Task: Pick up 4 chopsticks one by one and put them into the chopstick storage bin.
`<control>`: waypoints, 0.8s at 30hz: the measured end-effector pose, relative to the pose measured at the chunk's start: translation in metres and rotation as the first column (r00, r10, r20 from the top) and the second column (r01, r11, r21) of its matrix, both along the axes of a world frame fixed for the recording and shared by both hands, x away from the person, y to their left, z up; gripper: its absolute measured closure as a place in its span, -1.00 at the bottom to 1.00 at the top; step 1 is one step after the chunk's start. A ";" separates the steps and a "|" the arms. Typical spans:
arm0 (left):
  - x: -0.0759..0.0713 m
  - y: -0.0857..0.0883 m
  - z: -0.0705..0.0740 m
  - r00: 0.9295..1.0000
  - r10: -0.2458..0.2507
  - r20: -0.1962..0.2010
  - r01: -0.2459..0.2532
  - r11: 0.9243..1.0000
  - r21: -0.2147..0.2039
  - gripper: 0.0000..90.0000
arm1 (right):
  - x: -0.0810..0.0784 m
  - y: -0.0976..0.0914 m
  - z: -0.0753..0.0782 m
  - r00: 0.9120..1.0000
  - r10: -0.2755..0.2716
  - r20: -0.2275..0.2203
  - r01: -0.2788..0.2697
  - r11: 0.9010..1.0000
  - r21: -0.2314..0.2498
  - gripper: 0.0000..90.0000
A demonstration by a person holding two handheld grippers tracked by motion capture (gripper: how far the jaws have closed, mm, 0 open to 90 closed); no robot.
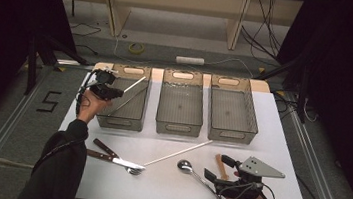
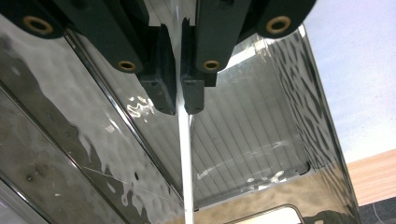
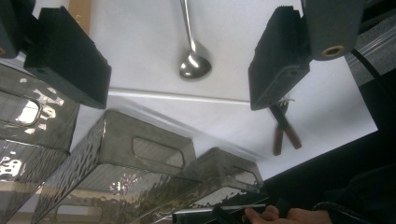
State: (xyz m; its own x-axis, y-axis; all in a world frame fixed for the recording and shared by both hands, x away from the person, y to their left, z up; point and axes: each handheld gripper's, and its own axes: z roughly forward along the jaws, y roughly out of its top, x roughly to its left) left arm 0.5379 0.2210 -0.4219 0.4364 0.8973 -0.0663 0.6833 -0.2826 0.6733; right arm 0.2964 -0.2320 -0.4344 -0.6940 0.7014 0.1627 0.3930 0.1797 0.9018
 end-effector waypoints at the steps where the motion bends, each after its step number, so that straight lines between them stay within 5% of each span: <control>1: 0.001 0.000 -0.001 1.000 -0.003 -0.014 0.003 1.000 -0.011 0.84 | 0.000 0.000 0.000 1.000 0.000 0.000 0.000 1.000 0.000 -0.51; 10: -0.007 -0.002 0.008 1.000 -0.009 -0.008 0.009 0.999 -0.034 0.30 | 0.000 0.000 0.000 1.000 -0.001 0.001 0.001 1.000 0.000 -0.51; 21: -0.044 -0.005 0.021 0.998 -0.051 0.022 0.052 0.995 -0.090 -0.06 | -0.001 0.000 0.000 1.000 -0.003 0.001 0.003 1.000 -0.002 -0.51; 24: -0.052 -0.011 0.027 0.998 -0.064 0.016 0.065 0.995 -0.073 -0.15 | 0.000 0.000 0.001 1.000 -0.003 0.003 0.003 1.000 0.000 -0.51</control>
State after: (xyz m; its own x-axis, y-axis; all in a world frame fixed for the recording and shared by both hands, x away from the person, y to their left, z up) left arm 0.4863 0.2104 -0.3950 0.4944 0.8603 -0.1243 0.6559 -0.2753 0.7029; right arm 0.2960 -0.2318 -0.4335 -0.6921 0.7036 0.1610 0.3911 0.1780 0.9030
